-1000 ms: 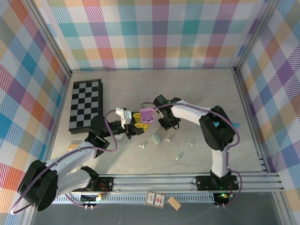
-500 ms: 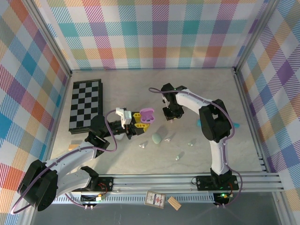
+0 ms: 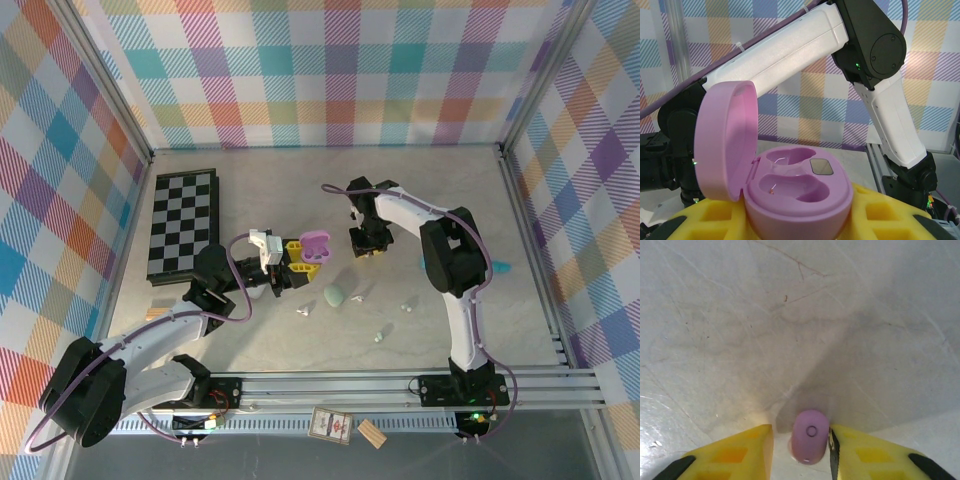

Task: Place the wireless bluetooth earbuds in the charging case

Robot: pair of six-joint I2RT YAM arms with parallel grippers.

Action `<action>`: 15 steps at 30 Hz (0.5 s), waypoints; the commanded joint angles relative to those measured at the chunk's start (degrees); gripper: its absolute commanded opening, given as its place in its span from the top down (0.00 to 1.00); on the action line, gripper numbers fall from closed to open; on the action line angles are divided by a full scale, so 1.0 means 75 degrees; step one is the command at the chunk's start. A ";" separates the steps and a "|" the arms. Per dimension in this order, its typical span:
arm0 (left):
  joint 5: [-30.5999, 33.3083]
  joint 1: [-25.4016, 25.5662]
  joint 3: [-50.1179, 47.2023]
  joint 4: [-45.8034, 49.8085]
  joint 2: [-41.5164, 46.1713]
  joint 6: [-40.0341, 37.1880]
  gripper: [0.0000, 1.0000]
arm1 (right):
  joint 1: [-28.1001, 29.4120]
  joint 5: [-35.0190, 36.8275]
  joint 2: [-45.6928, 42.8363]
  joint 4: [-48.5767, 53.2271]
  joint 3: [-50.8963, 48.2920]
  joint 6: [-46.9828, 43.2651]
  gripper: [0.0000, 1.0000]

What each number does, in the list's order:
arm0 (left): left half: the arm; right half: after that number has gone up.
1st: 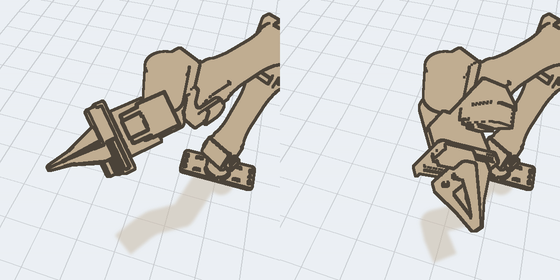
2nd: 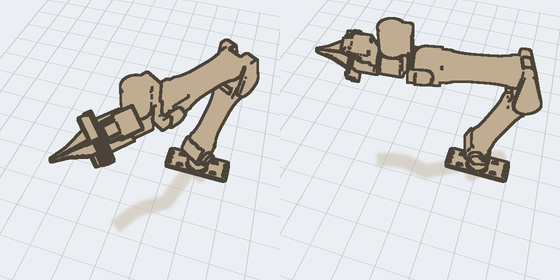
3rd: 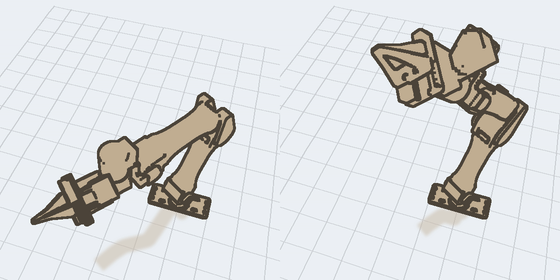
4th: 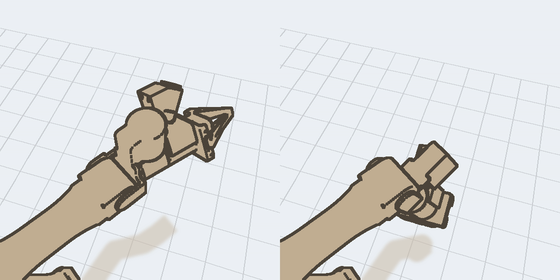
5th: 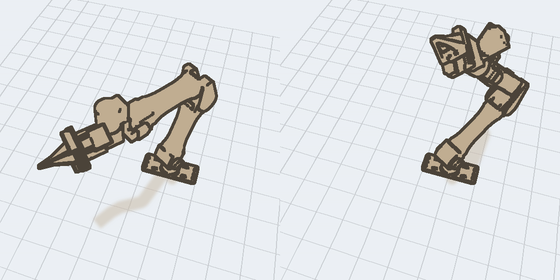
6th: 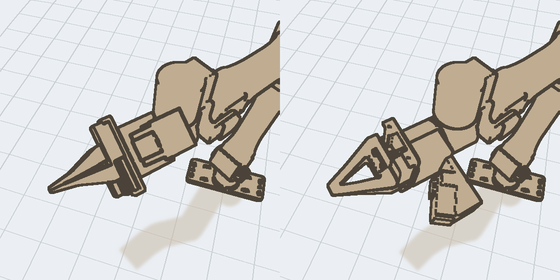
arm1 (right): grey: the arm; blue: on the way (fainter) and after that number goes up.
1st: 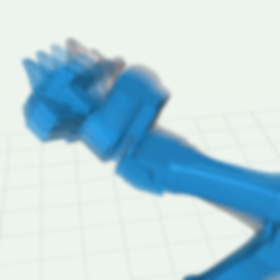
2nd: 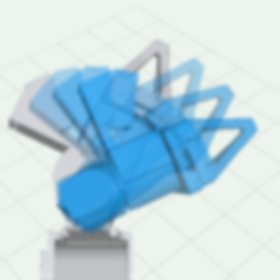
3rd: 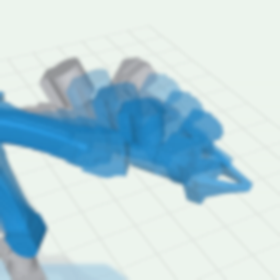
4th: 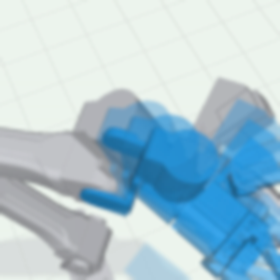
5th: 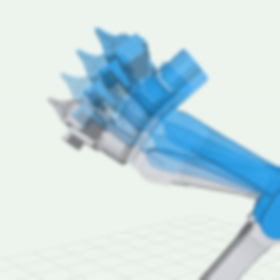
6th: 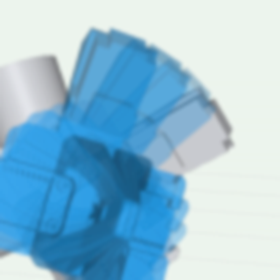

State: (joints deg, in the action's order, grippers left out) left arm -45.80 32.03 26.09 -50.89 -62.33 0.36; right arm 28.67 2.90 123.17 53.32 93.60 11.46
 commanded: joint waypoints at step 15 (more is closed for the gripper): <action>-0.0081 -0.0099 0.0213 -0.0174 -0.0203 -0.0095 0.68 | -0.0340 -0.0813 -0.0281 -0.0588 -0.0209 -0.0134 0.54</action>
State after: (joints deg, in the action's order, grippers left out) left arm -45.82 32.03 26.09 -50.92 -63.44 0.36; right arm 26.92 -1.19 122.93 51.90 93.10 11.14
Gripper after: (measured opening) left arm 0.351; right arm 0.460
